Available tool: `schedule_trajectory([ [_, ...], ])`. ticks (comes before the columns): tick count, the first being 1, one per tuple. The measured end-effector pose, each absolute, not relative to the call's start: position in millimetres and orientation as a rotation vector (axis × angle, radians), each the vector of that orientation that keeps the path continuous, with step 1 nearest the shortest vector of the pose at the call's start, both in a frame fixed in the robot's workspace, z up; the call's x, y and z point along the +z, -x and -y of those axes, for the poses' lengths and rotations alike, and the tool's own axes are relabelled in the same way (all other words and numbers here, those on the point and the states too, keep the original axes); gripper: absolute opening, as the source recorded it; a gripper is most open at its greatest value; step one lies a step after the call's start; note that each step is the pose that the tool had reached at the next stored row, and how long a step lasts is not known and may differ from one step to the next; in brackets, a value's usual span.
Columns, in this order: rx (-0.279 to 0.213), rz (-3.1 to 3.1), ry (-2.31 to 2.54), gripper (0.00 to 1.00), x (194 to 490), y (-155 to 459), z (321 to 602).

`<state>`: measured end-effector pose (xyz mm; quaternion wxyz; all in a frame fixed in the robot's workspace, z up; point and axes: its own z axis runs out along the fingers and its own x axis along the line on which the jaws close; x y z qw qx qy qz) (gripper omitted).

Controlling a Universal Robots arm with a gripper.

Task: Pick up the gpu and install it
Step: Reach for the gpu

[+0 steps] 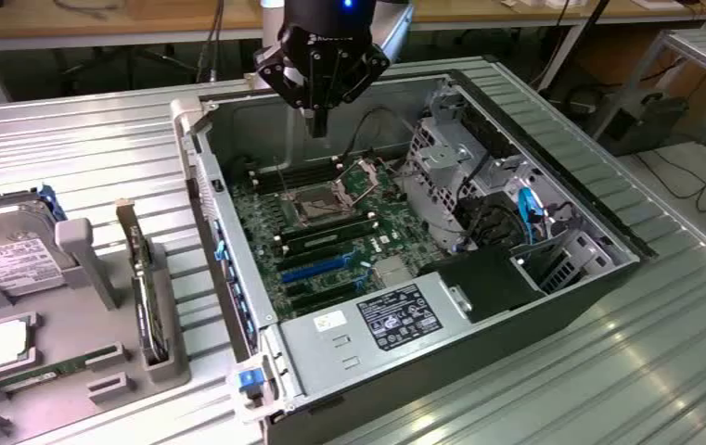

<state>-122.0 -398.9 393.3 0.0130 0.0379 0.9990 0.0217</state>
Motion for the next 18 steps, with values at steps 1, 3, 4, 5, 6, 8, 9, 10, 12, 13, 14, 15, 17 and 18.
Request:
schedule_trajectory([
  [1, 0.068, -3.112, -0.118, 0.11, 393.3, 122.0, 398.9],
  [3, 0.068, -3.112, -0.118, 0.11, 393.3, 122.0, 398.9],
  [4, 0.068, -3.112, -0.118, 0.11, 393.3, 122.0, 398.9],
  [5, 0.068, -3.113, -0.118, 0.11, 393.3, 122.0, 398.9],
  [6, 0.068, -3.112, -0.118, 0.11, 393.3, 122.0, 398.9],
  [8, 0.068, -3.113, -0.118, 0.11, 393.3, 122.0, 398.9],
  [9, 0.068, -3.113, -0.118, 0.11, 393.3, 122.0, 398.9],
  [10, 0.068, -3.113, -0.118, 0.11, 393.3, 122.0, 398.9],
  [12, 0.068, -3.112, -0.118, 0.11, 393.3, 122.0, 398.9],
  [13, 0.068, -3.112, -0.118, 0.11, 393.3, 122.1, 399.0],
  [14, 0.068, -3.113, -0.118, 0.11, 393.3, 122.5, 399.3],
  [15, 0.068, -3.112, -0.118, 0.11, 393.3, 123.7, 400.1],
  [17, 0.068, -3.112, -0.118, 0.11, 393.3, 127.7, 403.2],
  [18, 0.068, -3.113, -0.118, 0.11, 393.3, 130.5, 405.1],
])
